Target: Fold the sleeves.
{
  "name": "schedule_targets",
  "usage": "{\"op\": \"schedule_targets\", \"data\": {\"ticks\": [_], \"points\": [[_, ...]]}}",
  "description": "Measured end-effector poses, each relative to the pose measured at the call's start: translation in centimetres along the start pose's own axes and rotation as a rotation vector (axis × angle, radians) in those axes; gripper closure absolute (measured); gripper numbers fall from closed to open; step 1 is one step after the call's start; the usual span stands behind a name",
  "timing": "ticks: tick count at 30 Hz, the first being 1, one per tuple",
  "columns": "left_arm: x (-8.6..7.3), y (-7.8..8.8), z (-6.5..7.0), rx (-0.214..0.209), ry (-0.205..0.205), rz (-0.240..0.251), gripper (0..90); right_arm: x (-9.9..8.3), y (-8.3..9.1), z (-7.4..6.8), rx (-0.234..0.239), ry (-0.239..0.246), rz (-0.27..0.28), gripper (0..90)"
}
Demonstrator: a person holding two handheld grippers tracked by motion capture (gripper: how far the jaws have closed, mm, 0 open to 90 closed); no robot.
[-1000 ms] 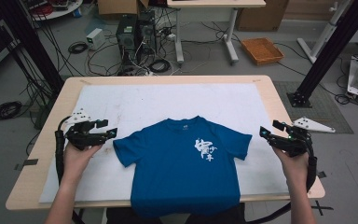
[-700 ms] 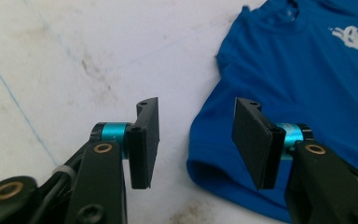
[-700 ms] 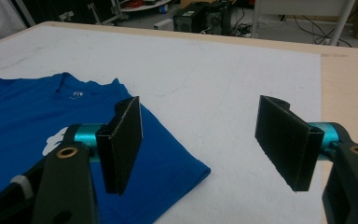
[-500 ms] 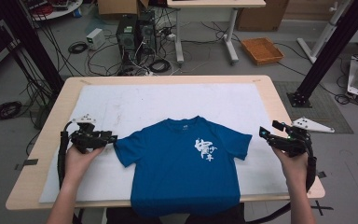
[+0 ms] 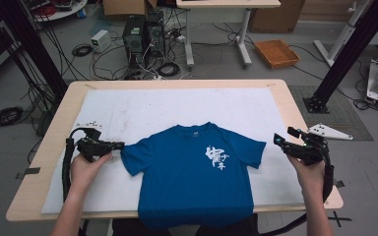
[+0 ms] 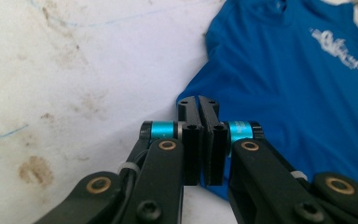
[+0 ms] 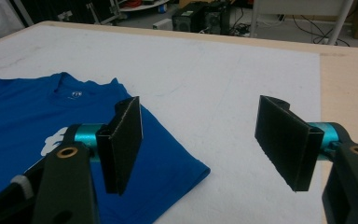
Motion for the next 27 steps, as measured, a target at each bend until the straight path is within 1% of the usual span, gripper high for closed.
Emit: {"op": "schedule_targets", "data": {"ticks": [1,2,3,4,5,6,7,8,9,10,11,13,14,15,16,19,20,21,22,23,24,25,26,27], "points": [[0.2,0.1,0.2,-0.009,0.008,0.011,88.1,0.0,0.0,0.0,0.0,0.001,0.001,31.8],[0.2,0.1,0.2,-0.009,0.008,0.011,88.1,0.0,0.0,0.0,0.001,0.001,0.001,31.8],[0.3,0.2,0.4,-0.022,0.018,0.023,88.2,0.0,0.0,0.0,-0.001,0.002,0.001,31.8],[0.6,0.4,0.7,-0.037,0.035,0.036,88.2,0.0,0.0,0.0,-0.001,0.002,0.001,31.8],[1.1,0.7,1.7,-0.071,0.06,0.067,88.2,0.0,0.0,0.1,0.0,0.0,0.002,31.8],[1.4,0.8,2.2,-0.078,0.051,0.079,88.3,0.0,0.0,0.1,-0.001,0.003,0.002,31.8],[1.4,0.8,2.2,-0.078,0.051,0.079,88.3,0.0,0.0,0.1,-0.001,0.002,0.003,31.8],[1.7,0.9,2.8,-0.081,0.041,0.084,88.3,0.0,0.0,0.1,-0.001,0.002,0.003,31.8],[2.1,0.8,4.2,-0.106,0.032,0.097,88.3,0.0,0.0,0.0,0.0,0.001,0.0,31.8],[2.1,0.8,4.2,-0.106,0.032,0.097,88.3,0.1,-0.1,0.0,0.001,0.002,0.0,31.8],[2.5,0.5,5.7,-0.125,0.021,0.099,88.3,0.1,0.0,0.0,0.0,0.001,-0.002,31.8],[2.7,0.2,7.2,-0.139,0.004,0.095,88.3,0.2,0.0,0.0,0.0,0.007,0.003,31.8],[2.7,0.2,7.2,-0.139,0.004,0.095,88.3,0.2,0.0,0.0,0.0,0.007,0.003,31.8],[2.9,-0.4,8.8,-0.157,-0.004,0.098,88.3,0.3,0.0,0.0,-0.001,0.007,0.005,31.8],[2.9,-0.4,8.8,-0.157,-0.004,0.098,88.3,0.3,0.0,0.0,-0.001,0.005,0.006,31.8],[3.3,-1.4,10.9,-0.179,-0.014,0.103,88.3,0.2,0.0,-0.1,0.001,0.006,0.004,31.8],[3.4,-1.9,11.5,-0.183,-0.019,0.102,88.3,0.2,0.0,-0.1,0.001,0.006,0.004,31.8],[3.5,-3.1,12.5,-0.175,-0.013,0.095,88.3,0.2,-0.1,-0.2,0.003,0.009,0.002,31.8],[3.5,-3.1,12.5,-0.175,-0.013,0.095,88.3,0.2,-0.2,-0.2,0.004,0.009,0.0,31.8],[3.5,-3.7,12.8,-0.174,-0.011,0.09,88.3,0.2,-0.2,-0.3,0.006,0.009,-0.001,31.8],[3.5,-5.0,13.5,-0.176,0.005,0.083,88.3,0.2,-0.3,-0.4,0.006,0.009,-0.003,31.8],[3.5,-5.0,13.5,-0.176,0.005,0.083,88.3,0.2,-0.3,-0.4,0.007,0.012,-0.004,31.8],[3.4,-6.3,14.1,-0.176,0.015,0.072,88.3,0.2,-0.3,-0.4,0.006,0.013,-0.005,31.8],[3.4,-6.3,14.1,-0.176,0.015,0.072,88.3,0.2,-0.4,-0.5,0.007,0.017,-0.005,31.8]]}}
Point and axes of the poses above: each handheld gripper's, and its own axes: y roughly backward along the jaws, x roughly out of its top, z roughly to its right, the point moved 9 cm from there along -y, roughly forward along the jaws, and after that the axes turned 8 degrees about y, right-handed, at the moved point
